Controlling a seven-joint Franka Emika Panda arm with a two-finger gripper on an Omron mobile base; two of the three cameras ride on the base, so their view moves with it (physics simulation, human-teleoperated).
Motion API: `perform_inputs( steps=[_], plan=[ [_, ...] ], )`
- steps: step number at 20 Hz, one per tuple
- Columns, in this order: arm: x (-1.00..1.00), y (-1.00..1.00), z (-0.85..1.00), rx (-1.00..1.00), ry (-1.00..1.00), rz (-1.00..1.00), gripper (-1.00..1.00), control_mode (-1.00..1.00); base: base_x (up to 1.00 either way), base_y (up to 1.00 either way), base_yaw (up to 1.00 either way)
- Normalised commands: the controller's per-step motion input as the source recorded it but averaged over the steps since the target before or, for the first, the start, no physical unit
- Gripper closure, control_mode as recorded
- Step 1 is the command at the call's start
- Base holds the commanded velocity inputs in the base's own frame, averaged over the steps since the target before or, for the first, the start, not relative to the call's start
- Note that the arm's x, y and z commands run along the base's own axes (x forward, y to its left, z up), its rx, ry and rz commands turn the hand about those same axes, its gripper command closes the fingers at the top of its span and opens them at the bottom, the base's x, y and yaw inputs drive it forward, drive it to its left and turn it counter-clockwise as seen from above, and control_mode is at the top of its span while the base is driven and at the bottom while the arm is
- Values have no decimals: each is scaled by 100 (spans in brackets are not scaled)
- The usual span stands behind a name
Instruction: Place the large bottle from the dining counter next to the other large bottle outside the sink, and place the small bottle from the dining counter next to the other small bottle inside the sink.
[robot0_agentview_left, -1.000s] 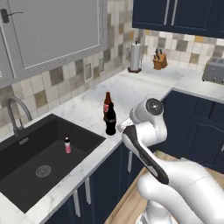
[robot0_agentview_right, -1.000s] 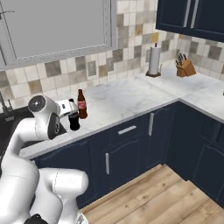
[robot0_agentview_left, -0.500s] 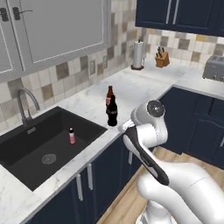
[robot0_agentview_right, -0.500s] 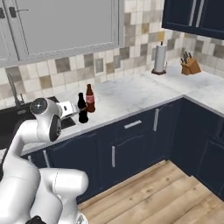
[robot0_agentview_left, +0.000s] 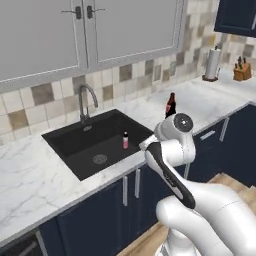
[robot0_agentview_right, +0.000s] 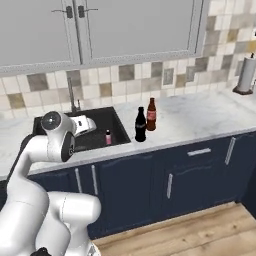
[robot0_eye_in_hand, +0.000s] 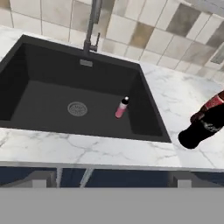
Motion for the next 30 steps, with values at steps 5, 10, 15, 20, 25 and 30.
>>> perform_inputs(
  steps=[5, 10, 15, 20, 25, 30],
  plan=[
    [0, 0, 0, 0, 0, 0, -100, 100, -51, 46, 48],
    [0, 0, 0, 0, 0, 0, -100, 100, -33, 48, 51],
    [0, 0, 0, 0, 0, 0, -100, 100, -11, 43, 49],
    [0, 0, 0, 0, 0, 0, -100, 100, -25, 48, 51],
    [0, 0, 0, 0, 0, 0, -100, 100, -16, 45, 54],
    [0, 0, 0, 0, 0, 0, -100, 100, -8, 39, 56]
  ],
)
